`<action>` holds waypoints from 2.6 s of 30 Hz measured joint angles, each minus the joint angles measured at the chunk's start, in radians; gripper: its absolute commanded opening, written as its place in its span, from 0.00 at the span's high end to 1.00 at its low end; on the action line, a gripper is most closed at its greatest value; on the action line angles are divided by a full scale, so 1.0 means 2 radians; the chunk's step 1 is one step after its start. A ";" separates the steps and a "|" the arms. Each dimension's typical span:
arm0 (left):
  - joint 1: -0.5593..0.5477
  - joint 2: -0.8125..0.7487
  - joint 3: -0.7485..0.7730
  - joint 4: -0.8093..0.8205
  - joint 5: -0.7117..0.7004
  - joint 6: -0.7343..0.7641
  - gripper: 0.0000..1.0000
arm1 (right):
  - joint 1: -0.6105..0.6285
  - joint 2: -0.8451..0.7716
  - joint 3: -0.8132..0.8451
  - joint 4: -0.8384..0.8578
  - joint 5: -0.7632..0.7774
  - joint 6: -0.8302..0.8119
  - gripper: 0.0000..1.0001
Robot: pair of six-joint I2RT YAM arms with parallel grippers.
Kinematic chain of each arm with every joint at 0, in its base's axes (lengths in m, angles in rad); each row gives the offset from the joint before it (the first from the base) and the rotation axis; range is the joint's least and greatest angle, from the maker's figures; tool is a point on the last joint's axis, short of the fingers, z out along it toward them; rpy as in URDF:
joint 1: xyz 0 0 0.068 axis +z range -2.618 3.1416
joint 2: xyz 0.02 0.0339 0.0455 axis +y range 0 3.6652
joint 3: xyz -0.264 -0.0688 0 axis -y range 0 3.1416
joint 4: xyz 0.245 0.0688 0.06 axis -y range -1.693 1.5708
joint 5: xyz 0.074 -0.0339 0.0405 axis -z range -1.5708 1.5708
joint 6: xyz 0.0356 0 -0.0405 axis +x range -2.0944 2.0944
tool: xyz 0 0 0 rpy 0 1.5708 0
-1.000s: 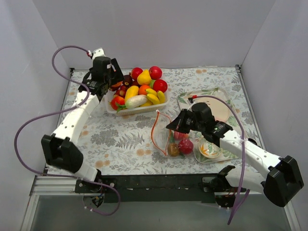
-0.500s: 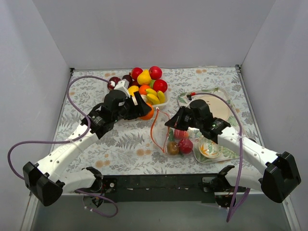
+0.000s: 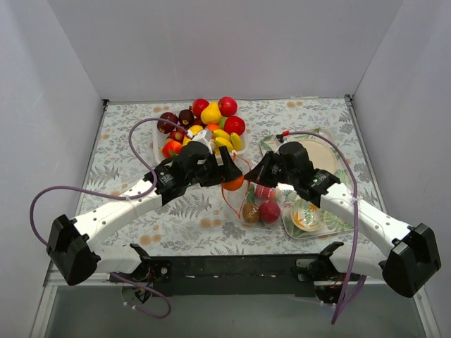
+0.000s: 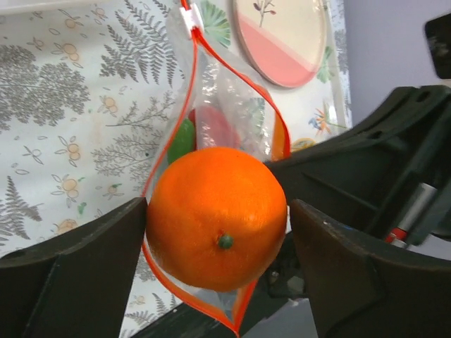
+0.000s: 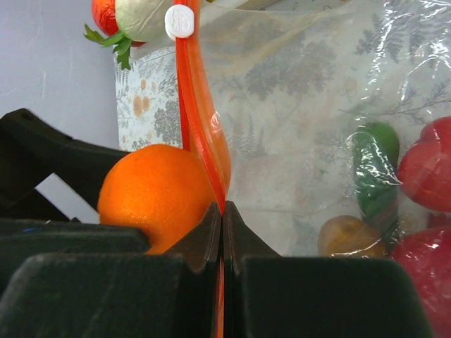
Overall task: Place the food in the zip-top bag and seal the zipper
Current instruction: Place the fake fruit in the zipper food storage bag, then pick up the fake fruit from the bin.
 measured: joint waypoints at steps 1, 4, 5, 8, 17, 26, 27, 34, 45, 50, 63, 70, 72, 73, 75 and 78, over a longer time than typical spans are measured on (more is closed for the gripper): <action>0.000 0.005 0.000 0.001 -0.002 -0.001 0.13 | 0.000 -0.001 0.000 0.000 -0.001 0.001 0.99; 0.000 0.018 0.001 0.003 -0.004 -0.001 0.10 | 0.004 -0.010 0.003 -0.001 -0.003 0.001 0.99; 0.000 0.021 0.002 0.003 -0.005 -0.001 0.09 | 0.004 -0.015 0.004 -0.002 -0.003 0.001 0.99; -0.001 0.024 0.008 0.003 -0.006 0.000 0.12 | 0.005 -0.024 0.010 -0.006 -0.004 0.000 0.99; -0.002 0.030 0.026 0.002 -0.012 -0.002 0.11 | 0.006 -0.026 0.023 -0.023 -0.004 0.001 0.99; -0.002 0.000 0.124 -0.082 -0.127 0.012 0.05 | 0.011 -0.089 0.051 -0.050 0.004 0.013 0.99; -0.002 -0.008 0.135 -0.092 -0.151 0.016 0.05 | 0.012 -0.102 0.051 -0.054 0.008 0.015 0.99; 0.048 -0.030 0.159 -0.148 -0.265 0.048 0.23 | 0.014 -0.132 0.069 -0.063 0.020 0.021 0.99; 0.163 0.051 0.135 -0.104 -0.221 0.145 0.28 | 0.014 -0.143 0.077 -0.107 0.043 0.015 0.99; 0.171 0.122 0.172 -0.068 -0.176 0.167 0.15 | 0.014 -0.142 0.077 -0.115 0.048 0.010 0.99; 0.172 0.304 0.311 -0.006 -0.160 0.175 0.10 | 0.014 -0.169 0.060 -0.133 0.051 0.009 0.99; 0.172 0.354 0.334 0.019 -0.160 0.173 0.09 | 0.014 -0.170 0.047 -0.140 0.049 0.007 0.99; 0.172 0.362 0.337 0.024 -0.159 0.172 0.09 | 0.014 -0.171 0.044 -0.140 0.048 0.005 0.99; 0.172 0.365 0.339 0.026 -0.158 0.171 0.09 | 0.014 -0.171 0.043 -0.140 0.048 0.005 0.99; 0.172 0.368 0.339 0.031 -0.157 0.170 0.09 | 0.014 -0.171 0.042 -0.140 0.047 0.003 0.99; 0.172 0.370 0.339 0.039 -0.153 0.167 0.09 | 0.014 -0.170 0.042 -0.139 0.044 0.000 0.99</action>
